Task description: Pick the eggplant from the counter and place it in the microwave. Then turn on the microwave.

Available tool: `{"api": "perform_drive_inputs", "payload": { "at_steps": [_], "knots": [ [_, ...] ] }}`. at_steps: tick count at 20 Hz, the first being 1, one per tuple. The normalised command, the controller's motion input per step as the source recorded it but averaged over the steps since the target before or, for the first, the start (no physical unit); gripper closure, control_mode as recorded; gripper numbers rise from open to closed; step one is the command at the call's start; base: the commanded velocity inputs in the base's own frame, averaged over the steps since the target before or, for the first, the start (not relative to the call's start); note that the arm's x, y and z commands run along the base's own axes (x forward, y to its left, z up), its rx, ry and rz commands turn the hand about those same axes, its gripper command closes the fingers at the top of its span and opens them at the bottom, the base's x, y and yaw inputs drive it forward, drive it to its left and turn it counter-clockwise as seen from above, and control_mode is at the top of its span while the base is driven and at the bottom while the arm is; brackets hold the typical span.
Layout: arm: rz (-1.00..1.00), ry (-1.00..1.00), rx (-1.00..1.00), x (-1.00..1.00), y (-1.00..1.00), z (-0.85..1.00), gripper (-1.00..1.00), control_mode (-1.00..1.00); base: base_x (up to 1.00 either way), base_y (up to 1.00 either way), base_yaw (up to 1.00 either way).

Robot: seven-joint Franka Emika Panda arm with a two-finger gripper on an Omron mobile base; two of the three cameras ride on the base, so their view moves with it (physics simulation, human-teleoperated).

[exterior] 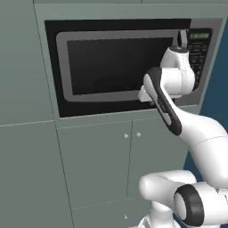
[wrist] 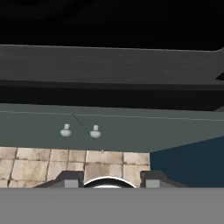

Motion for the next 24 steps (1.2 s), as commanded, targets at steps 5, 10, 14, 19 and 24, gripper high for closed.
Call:
{"api": "perform_drive_inputs", "payload": {
  "at_steps": [5, 10, 14, 19, 24],
  "knots": [
    [0.0, -0.04, 0.0, -0.09, -0.03, 0.05, -1.0, -1.0, 0.0, 0.0, 0.0],
    [0.0, -0.11, 0.0, -0.12, -0.22, 0.19, -1.0, -1.0, 0.0, 0.0, 0.0],
    [-0.01, -0.09, 0.0, -0.01, -0.3, 0.21, -1.0, -1.0, 0.0, 0.0, 0.0],
    [-0.02, -0.09, 0.0, 0.0, -0.28, 0.23, -1.0, -1.0, 0.0, 0.0, 0.0],
    [-0.04, -0.09, 0.0, 0.0, -0.21, 0.25, -1.0, -1.0, 0.0, 0.0, 0.0]
  ]
}}
